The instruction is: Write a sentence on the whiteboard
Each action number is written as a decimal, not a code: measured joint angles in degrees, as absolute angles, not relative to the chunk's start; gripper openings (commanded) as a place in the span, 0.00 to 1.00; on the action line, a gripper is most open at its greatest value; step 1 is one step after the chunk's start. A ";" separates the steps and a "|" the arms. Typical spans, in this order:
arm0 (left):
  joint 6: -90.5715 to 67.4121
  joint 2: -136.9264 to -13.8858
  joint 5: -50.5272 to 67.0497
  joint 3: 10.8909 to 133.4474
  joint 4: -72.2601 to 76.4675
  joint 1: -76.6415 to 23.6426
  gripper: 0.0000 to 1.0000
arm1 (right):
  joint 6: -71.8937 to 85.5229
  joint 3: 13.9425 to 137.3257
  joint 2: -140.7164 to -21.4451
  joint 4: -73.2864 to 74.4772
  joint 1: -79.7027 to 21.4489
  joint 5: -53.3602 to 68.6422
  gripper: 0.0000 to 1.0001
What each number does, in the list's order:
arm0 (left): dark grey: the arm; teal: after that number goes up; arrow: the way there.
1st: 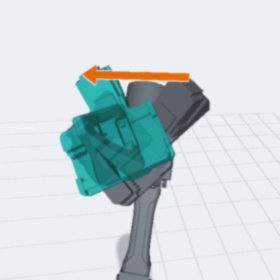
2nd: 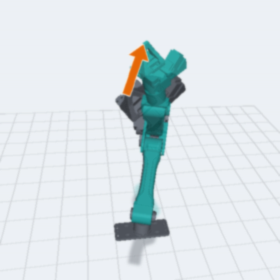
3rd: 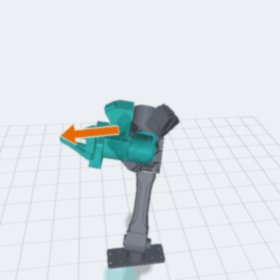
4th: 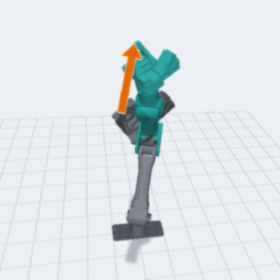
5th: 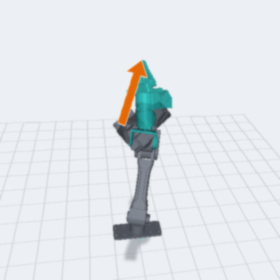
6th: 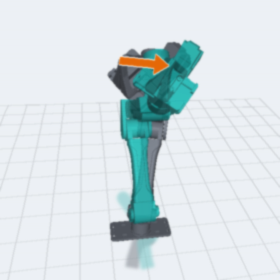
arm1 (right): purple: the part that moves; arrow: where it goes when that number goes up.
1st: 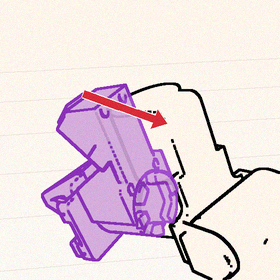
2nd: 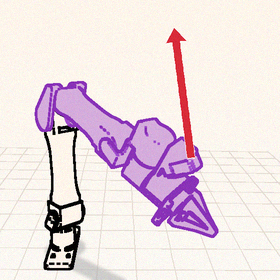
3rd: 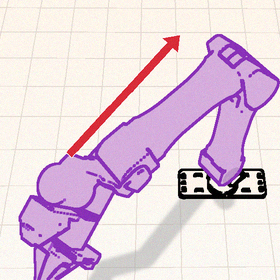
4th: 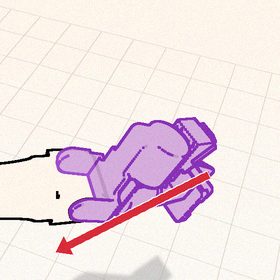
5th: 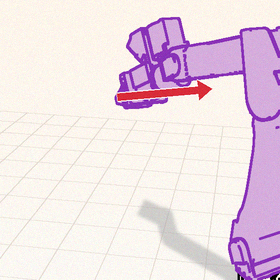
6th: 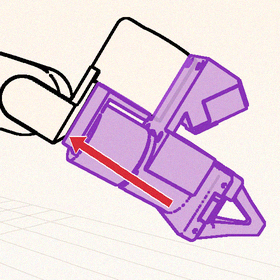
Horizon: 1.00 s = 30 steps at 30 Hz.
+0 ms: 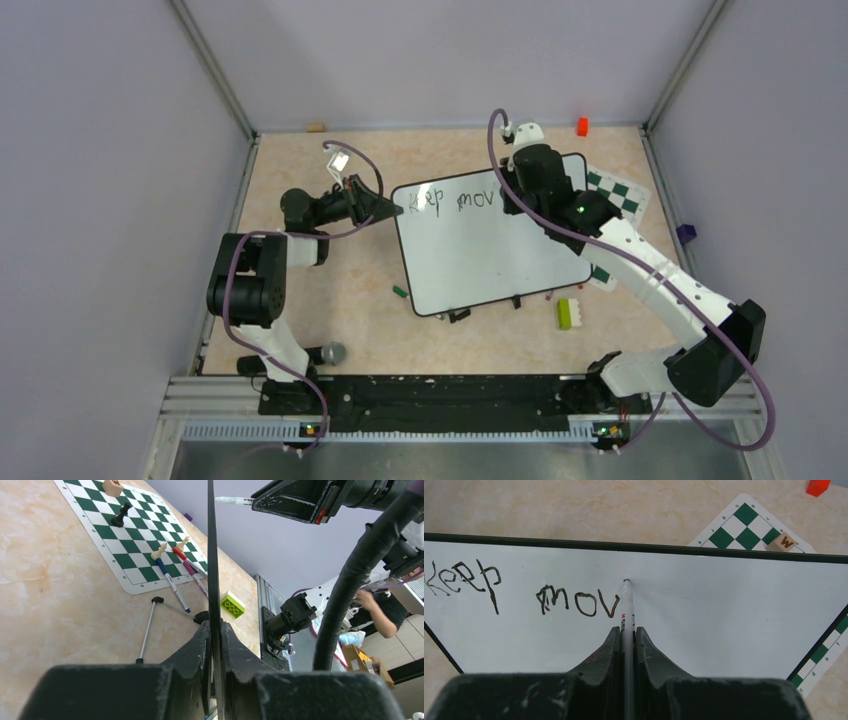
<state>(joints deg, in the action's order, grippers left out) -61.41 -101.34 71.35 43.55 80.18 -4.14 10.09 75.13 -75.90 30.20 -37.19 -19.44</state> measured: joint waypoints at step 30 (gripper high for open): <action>-61.41 -101.34 71.35 43.55 80.23 -4.14 0.10 | 10.28 74.08 -73.54 30.92 -36.99 -19.22 0.00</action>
<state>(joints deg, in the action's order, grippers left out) -61.41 -101.34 71.35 43.55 80.23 -4.14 10.28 74.08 -73.54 30.92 -36.99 -19.22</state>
